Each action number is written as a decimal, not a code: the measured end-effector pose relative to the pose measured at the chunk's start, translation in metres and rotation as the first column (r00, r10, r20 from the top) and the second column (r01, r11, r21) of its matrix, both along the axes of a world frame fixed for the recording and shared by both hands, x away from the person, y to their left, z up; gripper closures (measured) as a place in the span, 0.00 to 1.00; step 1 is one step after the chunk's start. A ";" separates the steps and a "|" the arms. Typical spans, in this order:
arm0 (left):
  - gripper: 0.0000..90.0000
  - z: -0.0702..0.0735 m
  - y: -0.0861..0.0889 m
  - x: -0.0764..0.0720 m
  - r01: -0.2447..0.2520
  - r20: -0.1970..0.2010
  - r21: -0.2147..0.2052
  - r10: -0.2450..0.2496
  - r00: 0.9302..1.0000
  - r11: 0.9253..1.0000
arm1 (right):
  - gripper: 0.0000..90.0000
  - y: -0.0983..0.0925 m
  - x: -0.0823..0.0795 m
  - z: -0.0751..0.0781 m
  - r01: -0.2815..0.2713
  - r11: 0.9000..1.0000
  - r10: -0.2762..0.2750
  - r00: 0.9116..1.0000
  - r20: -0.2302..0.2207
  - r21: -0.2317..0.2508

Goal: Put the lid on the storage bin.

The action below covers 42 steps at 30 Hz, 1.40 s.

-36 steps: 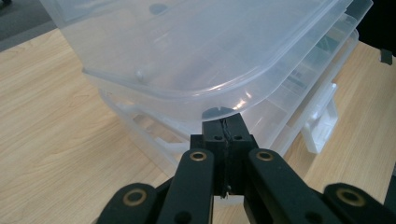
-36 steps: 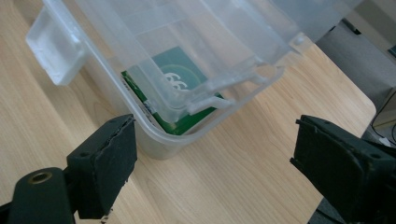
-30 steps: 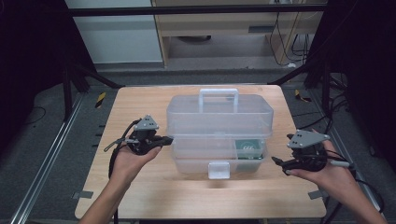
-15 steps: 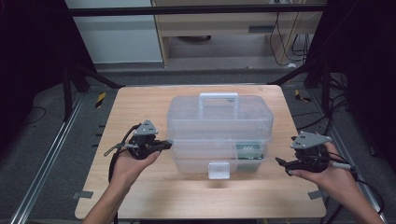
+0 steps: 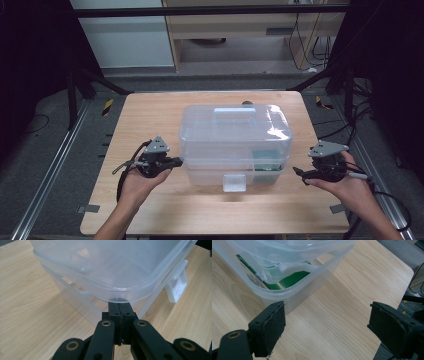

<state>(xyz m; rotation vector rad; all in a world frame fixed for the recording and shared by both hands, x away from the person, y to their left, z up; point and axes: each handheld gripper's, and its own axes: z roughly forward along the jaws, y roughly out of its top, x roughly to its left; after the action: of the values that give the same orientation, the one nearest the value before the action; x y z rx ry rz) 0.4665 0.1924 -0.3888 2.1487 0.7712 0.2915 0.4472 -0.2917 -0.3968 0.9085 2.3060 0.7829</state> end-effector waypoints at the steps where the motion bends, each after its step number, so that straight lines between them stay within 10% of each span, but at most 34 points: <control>1: 1.00 -0.001 0.000 0.000 0.000 0.001 0.000 0.000 1.000 1.000 | 0.16 0.000 0.001 -0.001 0.001 1.000 -0.001 1.000 0.000 0.001; 18: 1.00 -0.003 0.030 -0.002 -0.053 0.035 0.066 0.051 0.998 0.996 | 0.23 -0.007 0.006 -0.009 0.016 1.000 -0.016 1.000 0.007 -0.009; 26: 1.00 -0.009 0.065 0.018 -0.140 0.014 0.138 0.140 0.990 0.980 | 0.25 -0.013 0.020 -0.017 0.058 0.998 -0.059 0.998 -0.011 -0.034; 31: 1.00 -0.016 0.078 0.042 -0.176 -0.019 0.239 0.186 0.982 0.955 | 0.27 -0.021 0.045 -0.026 0.106 0.994 -0.107 0.994 -0.036 -0.030; 42: 1.00 -0.031 0.074 0.081 -0.208 -0.039 0.288 0.229 0.973 0.935 | 0.42 -0.020 0.090 -0.044 0.138 0.990 -0.138 0.990 -0.037 -0.009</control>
<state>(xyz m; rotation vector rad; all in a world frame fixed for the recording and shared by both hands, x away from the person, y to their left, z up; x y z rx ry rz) 0.5477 0.2660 -0.4199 2.3519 1.0684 0.4671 0.5369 -0.3121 -0.4410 1.0760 2.2486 0.7041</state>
